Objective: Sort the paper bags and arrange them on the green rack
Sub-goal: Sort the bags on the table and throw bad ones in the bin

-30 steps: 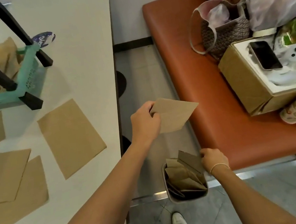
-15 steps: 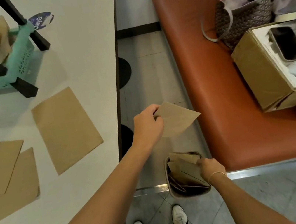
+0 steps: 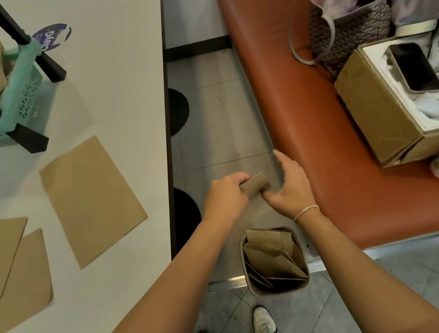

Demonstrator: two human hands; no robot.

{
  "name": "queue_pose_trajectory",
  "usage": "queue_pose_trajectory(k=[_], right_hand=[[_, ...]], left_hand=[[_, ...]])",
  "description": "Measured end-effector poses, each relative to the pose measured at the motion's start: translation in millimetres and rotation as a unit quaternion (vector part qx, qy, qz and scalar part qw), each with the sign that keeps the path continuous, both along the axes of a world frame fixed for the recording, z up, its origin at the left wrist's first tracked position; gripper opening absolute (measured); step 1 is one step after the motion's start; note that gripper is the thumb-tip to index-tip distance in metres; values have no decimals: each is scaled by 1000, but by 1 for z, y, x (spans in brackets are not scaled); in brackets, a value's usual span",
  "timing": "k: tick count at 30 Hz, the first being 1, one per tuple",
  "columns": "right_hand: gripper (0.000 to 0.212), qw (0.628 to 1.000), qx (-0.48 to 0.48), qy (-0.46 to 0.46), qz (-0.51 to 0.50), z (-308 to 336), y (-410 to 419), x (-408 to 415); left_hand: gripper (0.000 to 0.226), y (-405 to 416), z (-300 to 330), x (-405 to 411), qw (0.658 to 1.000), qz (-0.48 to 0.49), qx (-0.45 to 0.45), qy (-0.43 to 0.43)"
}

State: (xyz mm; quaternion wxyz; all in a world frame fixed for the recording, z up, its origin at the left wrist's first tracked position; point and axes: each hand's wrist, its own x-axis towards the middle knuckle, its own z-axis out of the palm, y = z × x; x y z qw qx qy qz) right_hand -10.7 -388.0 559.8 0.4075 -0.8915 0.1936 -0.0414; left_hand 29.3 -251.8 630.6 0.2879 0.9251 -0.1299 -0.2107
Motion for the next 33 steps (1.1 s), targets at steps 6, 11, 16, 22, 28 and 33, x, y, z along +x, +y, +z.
queue_pose_trajectory(k=[6,11,16,22,28,33], right_hand=[[44,988,-23,67,134,16,11,-6],[36,940,-131,288,125,-20,9,-26],[36,913,-135,373,96,-56,15,-59],[41,899,-143,402,100,-80,21,-71],[41,893,-143,412,111,-89,30,-71],[47,887,-145,424,113,-87,31,-74]], left_hand=[[32,-3,-15,-5,993,-43,107,22],[54,6,-19,-1,987,-49,146,41],[46,14,-16,1,983,-76,160,54],[43,14,-12,0,986,-79,136,61],[45,22,-11,-1,990,-68,108,66],[47,30,-7,-4,993,-61,72,67]])
